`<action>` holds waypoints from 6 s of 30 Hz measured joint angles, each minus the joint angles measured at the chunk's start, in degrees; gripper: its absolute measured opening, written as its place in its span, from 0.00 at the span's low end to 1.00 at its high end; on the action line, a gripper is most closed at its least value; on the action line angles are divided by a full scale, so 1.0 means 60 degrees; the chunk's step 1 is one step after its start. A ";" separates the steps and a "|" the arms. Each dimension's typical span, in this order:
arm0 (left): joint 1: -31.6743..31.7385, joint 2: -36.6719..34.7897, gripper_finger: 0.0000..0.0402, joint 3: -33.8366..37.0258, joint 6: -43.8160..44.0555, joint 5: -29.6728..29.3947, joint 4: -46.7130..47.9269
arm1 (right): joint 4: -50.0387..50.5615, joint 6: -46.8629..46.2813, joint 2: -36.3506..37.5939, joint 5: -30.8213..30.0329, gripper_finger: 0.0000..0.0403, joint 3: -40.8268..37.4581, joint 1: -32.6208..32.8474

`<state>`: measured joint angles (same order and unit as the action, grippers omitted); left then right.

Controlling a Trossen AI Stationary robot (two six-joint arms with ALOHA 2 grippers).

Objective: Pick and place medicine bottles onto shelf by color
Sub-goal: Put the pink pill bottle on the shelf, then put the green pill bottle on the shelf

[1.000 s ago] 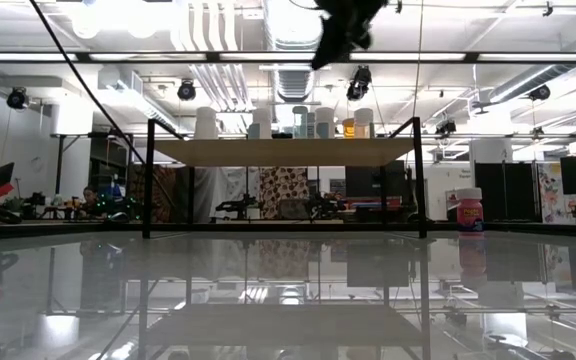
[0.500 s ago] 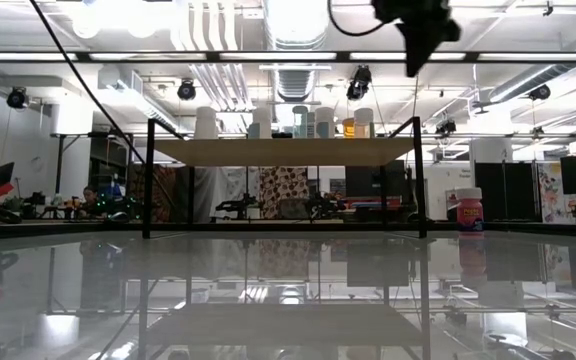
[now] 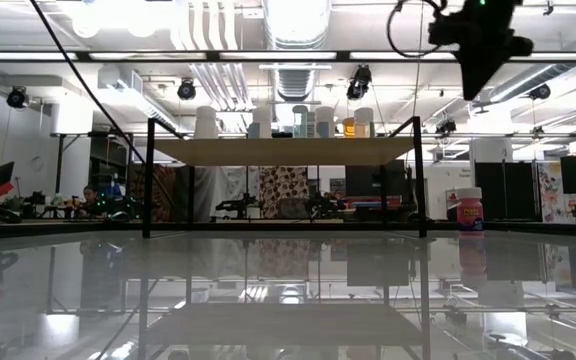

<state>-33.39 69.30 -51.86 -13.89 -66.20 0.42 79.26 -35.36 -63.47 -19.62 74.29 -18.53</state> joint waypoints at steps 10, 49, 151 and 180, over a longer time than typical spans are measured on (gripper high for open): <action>0.0000 0.0000 0.49 0.0000 0.0004 0.0001 0.0000 | -0.1999 -0.0103 0.1063 0.0011 0.02 -0.2448 -0.0302; 0.0000 0.0000 0.49 0.0015 0.0000 -0.0002 0.0004 | -0.8520 -0.0771 0.1553 -0.2257 0.76 -0.7583 -0.1073; -0.0470 -0.1639 0.49 0.1220 -0.0084 -0.0042 -0.2070 | -0.6317 0.6148 -1.0080 0.1614 0.42 0.9910 -0.0337; -0.0470 -0.1632 0.49 0.1213 -0.0095 -0.0037 -0.2065 | -0.4062 0.5576 -0.8063 0.2017 0.64 1.0111 0.0151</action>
<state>-36.21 59.51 -44.58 -14.46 -66.43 -11.97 54.88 -1.91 -111.84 -7.51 134.96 -17.63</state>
